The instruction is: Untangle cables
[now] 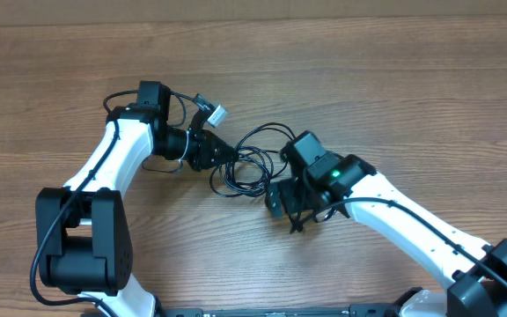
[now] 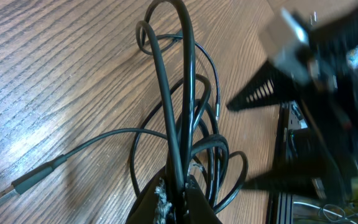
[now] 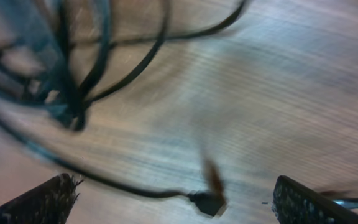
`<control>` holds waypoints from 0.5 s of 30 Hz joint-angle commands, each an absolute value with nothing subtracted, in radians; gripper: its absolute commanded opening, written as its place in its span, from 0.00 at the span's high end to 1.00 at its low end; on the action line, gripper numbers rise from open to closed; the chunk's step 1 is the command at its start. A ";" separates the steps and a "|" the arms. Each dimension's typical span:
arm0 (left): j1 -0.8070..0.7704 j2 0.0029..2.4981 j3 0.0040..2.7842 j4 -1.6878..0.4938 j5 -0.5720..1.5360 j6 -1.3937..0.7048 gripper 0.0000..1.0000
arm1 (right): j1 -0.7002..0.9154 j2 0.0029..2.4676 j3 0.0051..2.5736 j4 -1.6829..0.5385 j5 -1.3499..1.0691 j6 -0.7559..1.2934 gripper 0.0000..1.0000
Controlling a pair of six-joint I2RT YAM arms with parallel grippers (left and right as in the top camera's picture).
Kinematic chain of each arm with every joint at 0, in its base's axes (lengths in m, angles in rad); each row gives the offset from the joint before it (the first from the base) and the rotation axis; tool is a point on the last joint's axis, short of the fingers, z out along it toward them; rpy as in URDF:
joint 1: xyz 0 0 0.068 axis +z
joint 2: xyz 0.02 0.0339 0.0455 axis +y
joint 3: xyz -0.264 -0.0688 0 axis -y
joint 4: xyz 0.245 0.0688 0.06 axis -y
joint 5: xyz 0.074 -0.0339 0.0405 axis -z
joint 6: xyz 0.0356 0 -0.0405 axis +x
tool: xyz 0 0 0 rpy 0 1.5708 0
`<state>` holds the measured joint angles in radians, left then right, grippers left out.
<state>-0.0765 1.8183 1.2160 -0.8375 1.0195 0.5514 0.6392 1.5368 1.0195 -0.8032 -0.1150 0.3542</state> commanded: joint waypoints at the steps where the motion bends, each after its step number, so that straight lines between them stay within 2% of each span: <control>1: -0.072 1.818 1.213 -0.838 1.036 0.538 0.96 | 0.571 1.532 1.015 -0.768 -0.081 0.419 0.00; 8: -0.072 1.818 1.213 -0.837 1.035 0.538 0.96 | 0.462 1.532 1.015 -0.705 -0.257 0.412 0.02; 15: -0.072 1.818 1.213 -0.842 1.009 0.538 0.96 | 0.450 1.532 1.015 -0.672 -0.324 0.384 0.02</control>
